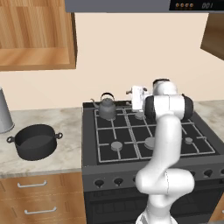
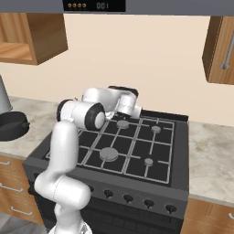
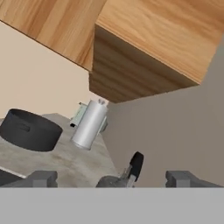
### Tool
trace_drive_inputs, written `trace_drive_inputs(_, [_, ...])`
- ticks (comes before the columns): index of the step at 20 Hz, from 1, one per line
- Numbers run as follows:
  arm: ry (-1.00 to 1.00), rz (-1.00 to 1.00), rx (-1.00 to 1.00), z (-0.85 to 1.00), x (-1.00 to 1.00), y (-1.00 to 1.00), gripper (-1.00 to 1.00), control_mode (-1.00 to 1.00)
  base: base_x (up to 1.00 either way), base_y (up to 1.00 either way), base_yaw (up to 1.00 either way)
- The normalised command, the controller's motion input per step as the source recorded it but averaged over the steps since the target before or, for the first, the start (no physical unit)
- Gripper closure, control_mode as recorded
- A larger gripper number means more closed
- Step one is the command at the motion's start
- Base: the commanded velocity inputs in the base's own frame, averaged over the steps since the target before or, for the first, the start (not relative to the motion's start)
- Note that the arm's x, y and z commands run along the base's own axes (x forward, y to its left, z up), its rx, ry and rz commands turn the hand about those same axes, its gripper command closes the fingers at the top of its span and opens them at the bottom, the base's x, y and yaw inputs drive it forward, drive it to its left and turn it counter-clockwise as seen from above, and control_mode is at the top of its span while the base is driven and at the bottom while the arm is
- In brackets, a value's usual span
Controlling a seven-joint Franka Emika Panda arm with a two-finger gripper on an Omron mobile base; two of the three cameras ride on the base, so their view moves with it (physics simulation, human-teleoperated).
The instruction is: Pick the kettle from the cabinet and place it on a stove burner. Then pick the pot from the counter and place it on another stove burner. Finally, turn both burners on.
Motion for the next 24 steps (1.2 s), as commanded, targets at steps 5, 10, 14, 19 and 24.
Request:
trace_drive_inputs(5, [-0.12,0.0,-0.12,0.46,-0.39,-0.16,-1.0,-1.0,0.0,0.0,0.0])
trace_drive_inputs(10, [-0.16,0.0,-0.11,0.47,-0.47,-0.09,-1.0,-1.0,0.0,0.0,0.0])
trace_drive_inputs(14, [-0.14,0.0,-0.11,0.37,-0.48,0.0,-1.0,-1.0,0.0,0.0,0.0])
trace_drive_inputs(19, [-0.17,0.0,-0.13,0.32,-0.5,0.0,-1.0,-1.0,0.0,0.0,0.0])
trace_drive_inputs(24, [-0.21,0.0,-0.17,0.28,-0.5,0.0,-1.0,-1.0,0.0,0.0,0.0])
